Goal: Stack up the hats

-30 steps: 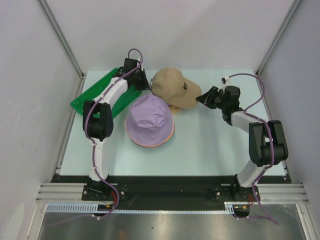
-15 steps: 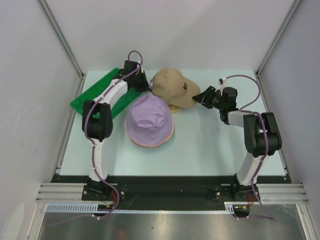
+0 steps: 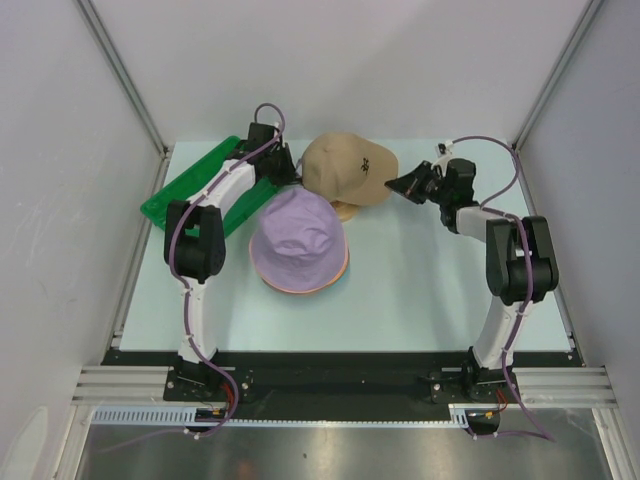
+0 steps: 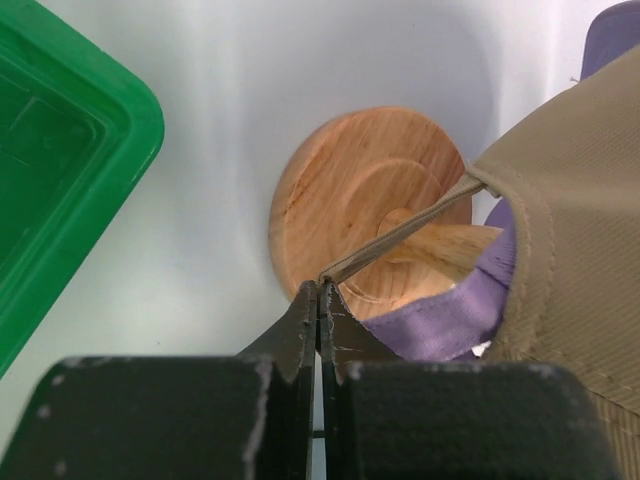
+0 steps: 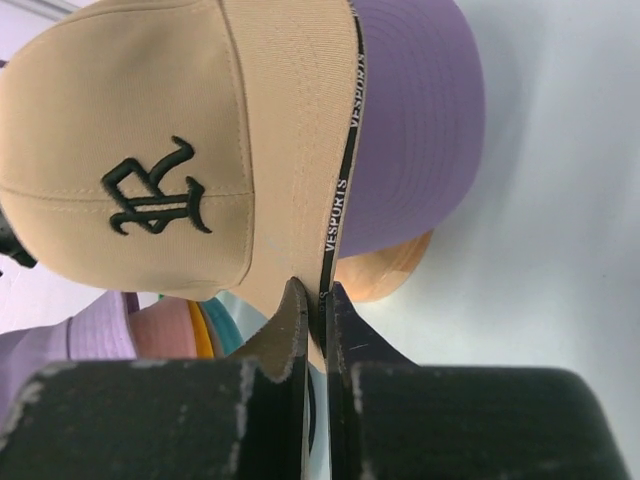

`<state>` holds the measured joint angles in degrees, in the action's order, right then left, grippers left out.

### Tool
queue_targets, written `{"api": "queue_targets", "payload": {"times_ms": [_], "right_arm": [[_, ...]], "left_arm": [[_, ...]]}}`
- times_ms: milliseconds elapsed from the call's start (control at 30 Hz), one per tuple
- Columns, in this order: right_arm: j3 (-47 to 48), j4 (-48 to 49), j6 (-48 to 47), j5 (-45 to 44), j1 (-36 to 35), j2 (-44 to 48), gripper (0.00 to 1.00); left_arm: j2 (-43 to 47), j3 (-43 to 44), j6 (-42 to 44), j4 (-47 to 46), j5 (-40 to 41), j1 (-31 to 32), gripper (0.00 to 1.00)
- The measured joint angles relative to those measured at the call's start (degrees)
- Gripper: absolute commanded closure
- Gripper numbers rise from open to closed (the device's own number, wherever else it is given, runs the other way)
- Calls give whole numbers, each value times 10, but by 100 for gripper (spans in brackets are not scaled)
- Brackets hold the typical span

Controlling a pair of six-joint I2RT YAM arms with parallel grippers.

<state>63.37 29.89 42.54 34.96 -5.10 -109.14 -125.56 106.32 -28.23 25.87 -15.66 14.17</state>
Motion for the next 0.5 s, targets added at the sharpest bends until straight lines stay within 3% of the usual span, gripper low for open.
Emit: {"api": "queue_targets", "payload": {"times_ms": [500], "right_arm": [[134, -208, -23, 7, 3, -59, 100]], "left_arm": [[0, 0, -16, -2, 16, -2, 100]]}}
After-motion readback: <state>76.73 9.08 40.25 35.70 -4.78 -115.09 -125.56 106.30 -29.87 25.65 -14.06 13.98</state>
